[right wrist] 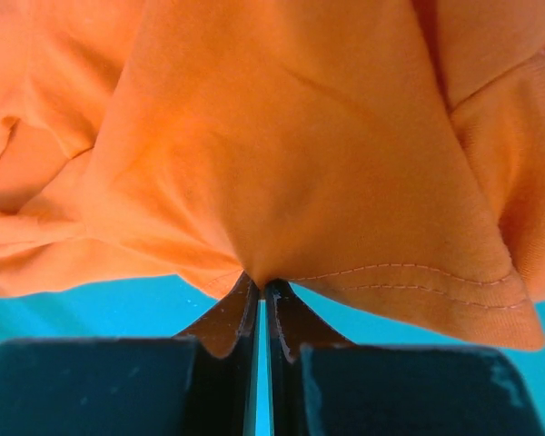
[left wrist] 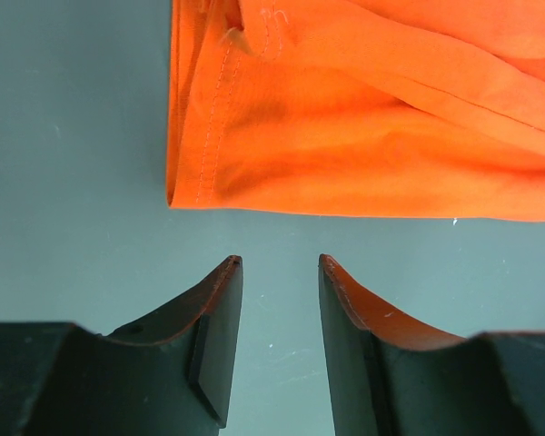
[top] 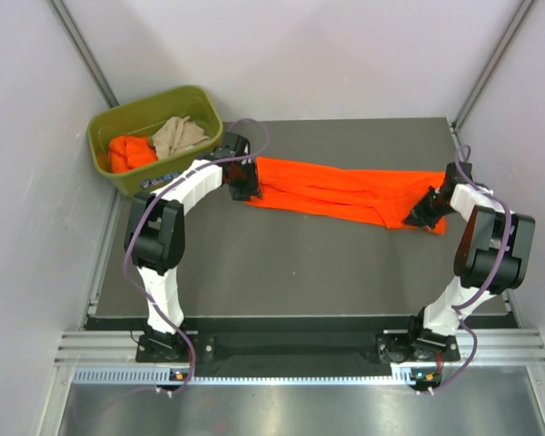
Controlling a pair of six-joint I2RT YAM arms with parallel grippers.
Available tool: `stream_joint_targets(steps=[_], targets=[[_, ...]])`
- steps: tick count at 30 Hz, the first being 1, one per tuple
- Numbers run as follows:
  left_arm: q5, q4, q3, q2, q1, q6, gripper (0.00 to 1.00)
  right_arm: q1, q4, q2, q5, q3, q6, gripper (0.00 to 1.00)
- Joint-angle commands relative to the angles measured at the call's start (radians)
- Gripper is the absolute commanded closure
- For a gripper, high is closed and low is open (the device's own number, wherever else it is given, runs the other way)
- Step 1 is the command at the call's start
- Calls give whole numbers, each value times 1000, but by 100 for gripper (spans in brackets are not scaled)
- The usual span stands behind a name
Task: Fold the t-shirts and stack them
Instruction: Fold the tshirt
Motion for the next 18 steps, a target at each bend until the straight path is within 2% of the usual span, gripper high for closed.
stream_joint_targets(steps=[1, 6, 10, 13, 14, 16, 17, 18], targets=[[7, -2, 25, -50, -3, 17, 56, -4, 18, -19, -39, 58, 31, 100], [9, -2, 13, -55, -3, 17, 56, -2, 30, 19, -68, 163, 113, 100], [19, -8, 2, -56, -3, 20, 56, -2, 59, 155, -111, 320, 187, 94], [19, -5, -17, -70, -3, 19, 56, 5, 118, 296, -185, 481, 236, 81], [19, -4, -27, -76, -3, 19, 56, 8, 104, 336, -203, 591, 241, 69], [18, -10, -32, -81, -5, 19, 56, 21, 59, 413, -257, 681, 219, 54], [15, -10, -32, -84, -5, 20, 56, 24, 26, 416, -245, 716, 169, 44], [13, -11, -32, -87, -5, 20, 56, 27, 10, 393, -211, 748, 141, 40]])
